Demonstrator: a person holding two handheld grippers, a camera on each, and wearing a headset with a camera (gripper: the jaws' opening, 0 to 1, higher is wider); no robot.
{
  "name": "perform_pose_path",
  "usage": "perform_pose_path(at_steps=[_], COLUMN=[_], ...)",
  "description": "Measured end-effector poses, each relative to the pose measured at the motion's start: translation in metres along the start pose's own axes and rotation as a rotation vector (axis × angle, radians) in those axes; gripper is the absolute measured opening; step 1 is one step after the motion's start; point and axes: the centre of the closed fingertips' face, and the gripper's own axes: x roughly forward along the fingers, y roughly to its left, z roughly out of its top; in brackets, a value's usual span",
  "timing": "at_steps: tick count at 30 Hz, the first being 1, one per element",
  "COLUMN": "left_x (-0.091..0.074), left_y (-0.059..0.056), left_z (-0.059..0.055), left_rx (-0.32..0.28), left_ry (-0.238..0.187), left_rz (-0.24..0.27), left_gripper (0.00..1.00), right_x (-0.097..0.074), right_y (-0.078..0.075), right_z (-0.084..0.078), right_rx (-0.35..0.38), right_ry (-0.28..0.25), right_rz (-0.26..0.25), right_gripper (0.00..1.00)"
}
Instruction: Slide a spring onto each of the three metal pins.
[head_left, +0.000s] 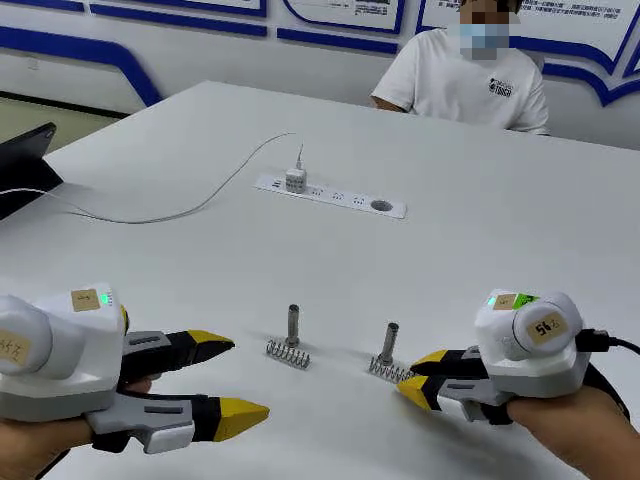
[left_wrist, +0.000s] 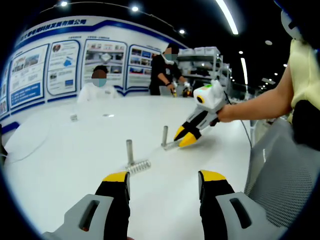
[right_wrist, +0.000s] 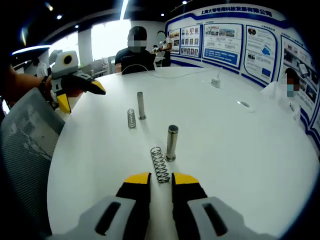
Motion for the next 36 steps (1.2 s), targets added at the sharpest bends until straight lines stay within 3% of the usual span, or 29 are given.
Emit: perform_pose_path(at_steps=[20,36], left_x=[0.003,0.019], left_y=[-0.004,-0.022], left_z=[0.001,0.004], left_rx=[0.015,0.070], left_ry=[0.016,0.049], left_rz=[-0.018,-0.095], left_gripper=[0.55,0.54], right_x=[-0.001,-0.027], right_y=[0.003,0.048], right_z=[-0.003,0.027], right_rx=[-0.002,-0.130], right_ry=[0.000,-0.010], right_rz=[0.011,0.097], right_gripper=[0.12,0.11])
